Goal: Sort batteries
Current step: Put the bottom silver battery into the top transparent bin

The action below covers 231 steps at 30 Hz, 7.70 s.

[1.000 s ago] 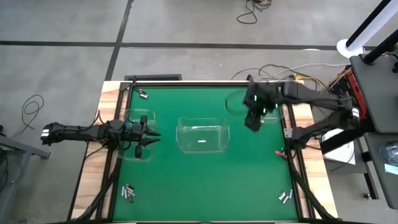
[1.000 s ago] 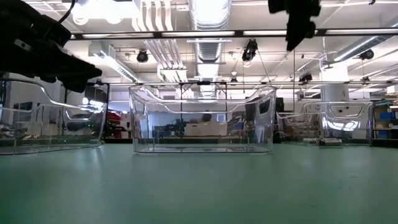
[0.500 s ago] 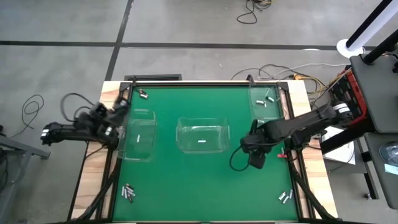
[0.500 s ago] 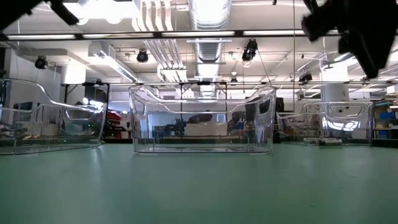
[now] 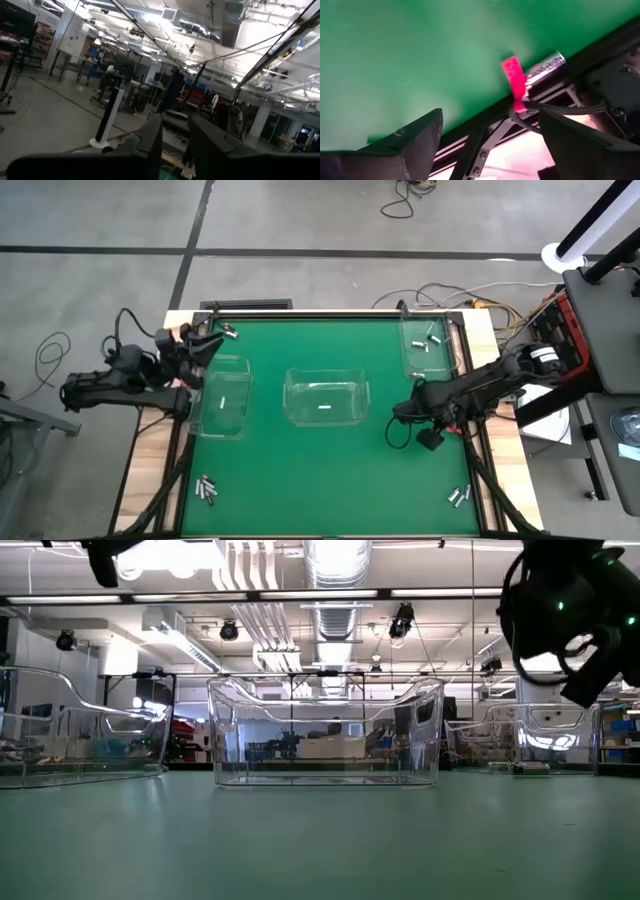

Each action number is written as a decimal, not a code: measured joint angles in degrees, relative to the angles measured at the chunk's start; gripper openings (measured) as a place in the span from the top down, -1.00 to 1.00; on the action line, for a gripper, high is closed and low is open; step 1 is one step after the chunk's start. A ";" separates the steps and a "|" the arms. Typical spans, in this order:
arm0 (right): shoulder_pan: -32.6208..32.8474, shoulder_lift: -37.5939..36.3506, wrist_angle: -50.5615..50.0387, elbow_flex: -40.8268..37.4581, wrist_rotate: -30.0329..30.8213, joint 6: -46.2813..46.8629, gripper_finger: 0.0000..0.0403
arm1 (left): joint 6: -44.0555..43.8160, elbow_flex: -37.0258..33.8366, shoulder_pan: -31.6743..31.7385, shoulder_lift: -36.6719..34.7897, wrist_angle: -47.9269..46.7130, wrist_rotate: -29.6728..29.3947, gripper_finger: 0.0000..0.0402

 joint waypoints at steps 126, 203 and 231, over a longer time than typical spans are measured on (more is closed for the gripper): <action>-57.52 14.92 -7.41 32.48 29.20 -31.08 0.81 | -19.86 -1.06 -0.18 20.88 9.27 19.37 0.61; -10.20 -12.11 13.83 24.32 9.19 -23.37 0.48 | -19.04 -0.09 -0.45 23.18 9.26 17.29 0.61; -3.23 8.02 2.09 -4.66 18.25 -4.22 0.94 | -12.10 6.48 -0.46 24.02 4.22 17.11 0.61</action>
